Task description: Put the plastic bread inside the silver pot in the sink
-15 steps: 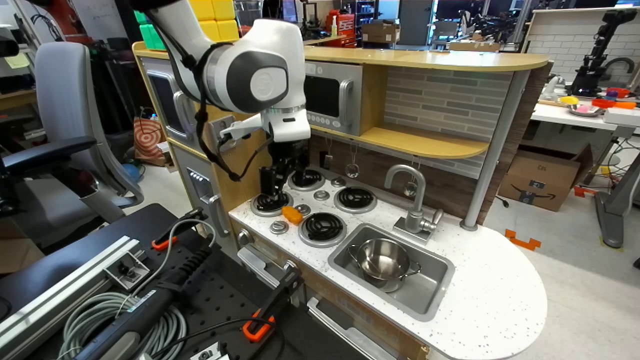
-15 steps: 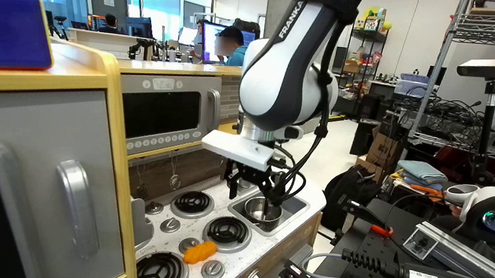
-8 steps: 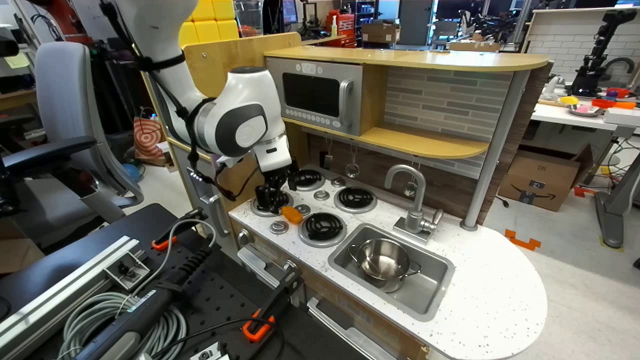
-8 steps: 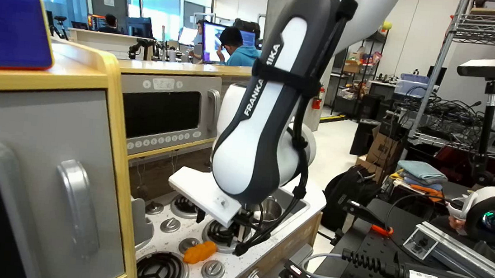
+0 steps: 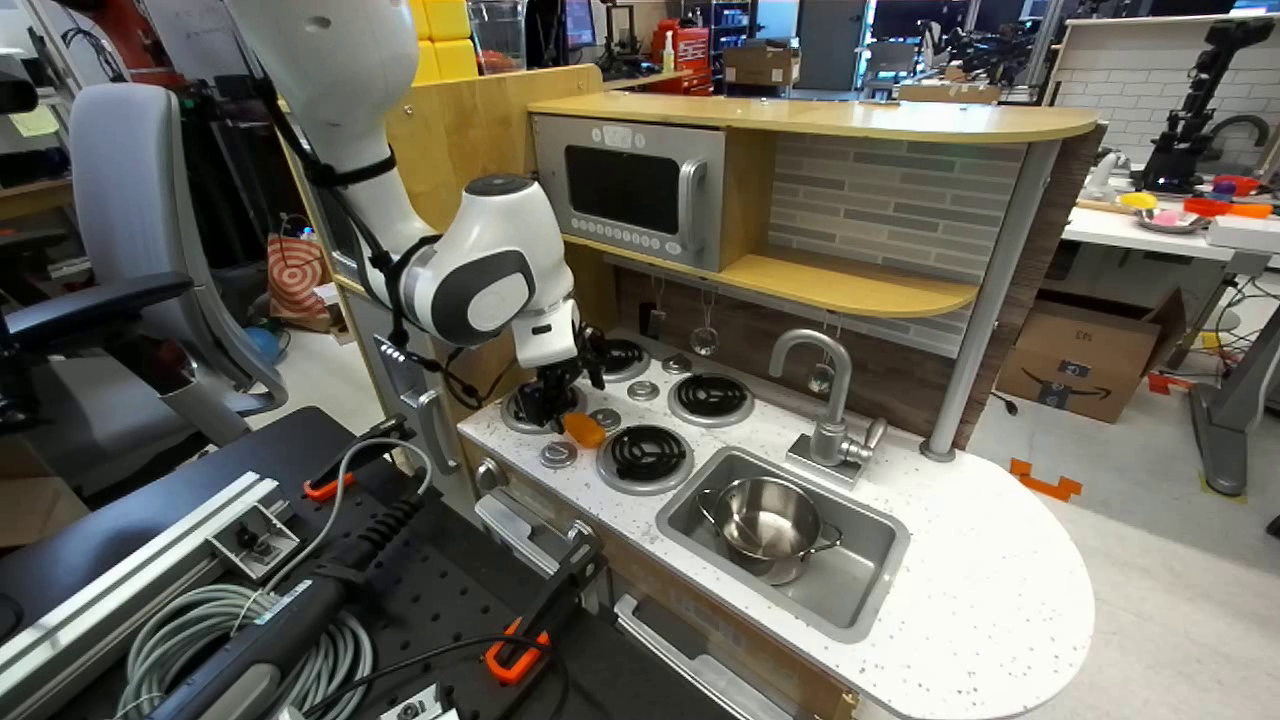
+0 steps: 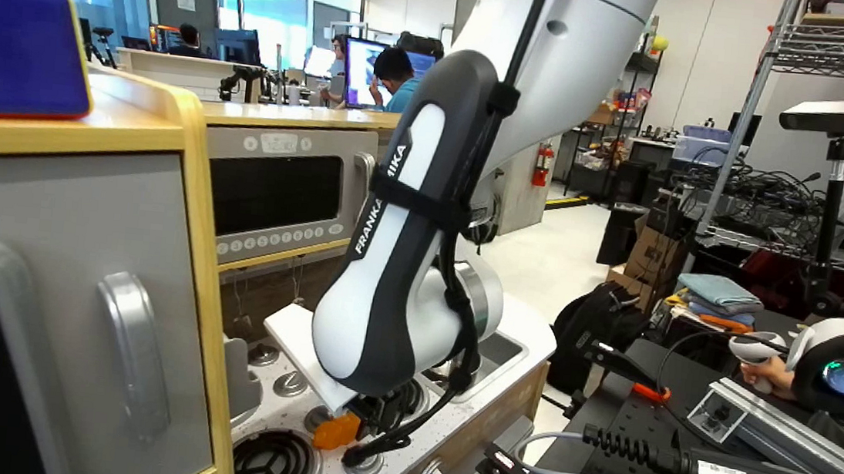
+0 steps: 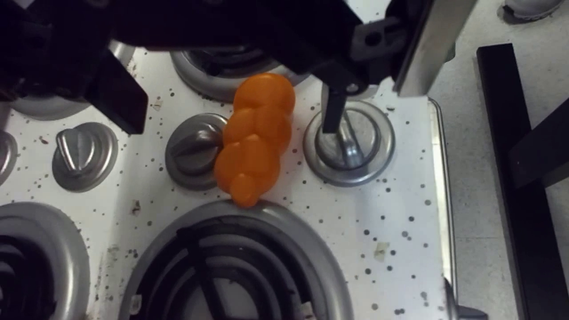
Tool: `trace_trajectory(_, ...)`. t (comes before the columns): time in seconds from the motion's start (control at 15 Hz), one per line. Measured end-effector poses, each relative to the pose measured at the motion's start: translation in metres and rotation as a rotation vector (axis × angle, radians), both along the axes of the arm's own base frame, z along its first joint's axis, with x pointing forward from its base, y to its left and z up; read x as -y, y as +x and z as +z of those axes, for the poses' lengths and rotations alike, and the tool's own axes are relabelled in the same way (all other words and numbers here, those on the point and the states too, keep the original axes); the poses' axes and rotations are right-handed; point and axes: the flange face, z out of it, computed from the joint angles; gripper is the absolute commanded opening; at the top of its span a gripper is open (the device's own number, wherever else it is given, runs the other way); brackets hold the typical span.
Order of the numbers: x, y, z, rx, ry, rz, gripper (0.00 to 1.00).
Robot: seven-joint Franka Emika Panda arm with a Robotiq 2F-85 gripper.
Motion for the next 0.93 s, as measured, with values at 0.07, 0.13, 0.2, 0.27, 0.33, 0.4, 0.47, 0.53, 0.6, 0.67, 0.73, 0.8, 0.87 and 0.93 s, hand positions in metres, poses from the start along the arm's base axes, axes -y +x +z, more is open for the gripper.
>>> trace_trajectory(0.07, 0.001, 0.006, -0.002, -0.002, 0.007, -0.024, 1.0)
trace_trajectory(0.13, 0.002, 0.011, -0.003, -0.009, 0.013, -0.045, 1.0)
trace_trajectory(0.2, 0.002, 0.016, -0.005, -0.021, 0.018, -0.064, 1.0)
trace_trajectory(0.27, 0.003, 0.019, -0.007, -0.038, 0.022, -0.08, 1.0)
trace_trajectory(0.33, 0.003, 0.022, -0.009, -0.059, 0.025, -0.095, 1.0)
trace_trajectory(0.4, 0.003, 0.023, -0.012, -0.079, 0.029, -0.11, 1.0)
trace_trajectory(0.47, 0.004, 0.024, -0.016, -0.094, 0.031, -0.123, 0.96)
trace_trajectory(0.53, 0.004, 0.025, -0.019, -0.107, 0.033, -0.136, 0.74)
trace_trajectory(0.6, 0.004, 0.026, -0.022, -0.116, 0.034, -0.148, 0.72)
trace_trajectory(0.67, 0.004, 0.027, -0.024, -0.12, 0.036, -0.158, 0.64)
trace_trajectory(0.73, 0.006, 0.029, -0.028, -0.122, 0.037, -0.171, 0.54)
trace_trajectory(0.8, 0.007, 0.031, -0.028, -0.119, 0.039, -0.18, 0.47)
trace_trajectory(0.87, 0.007, 0.034, -0.027, -0.114, 0.042, -0.187, 0.39)
trace_trajectory(0.93, 0.008, 0.036, -0.026, -0.109, 0.045, -0.194, 0.32)
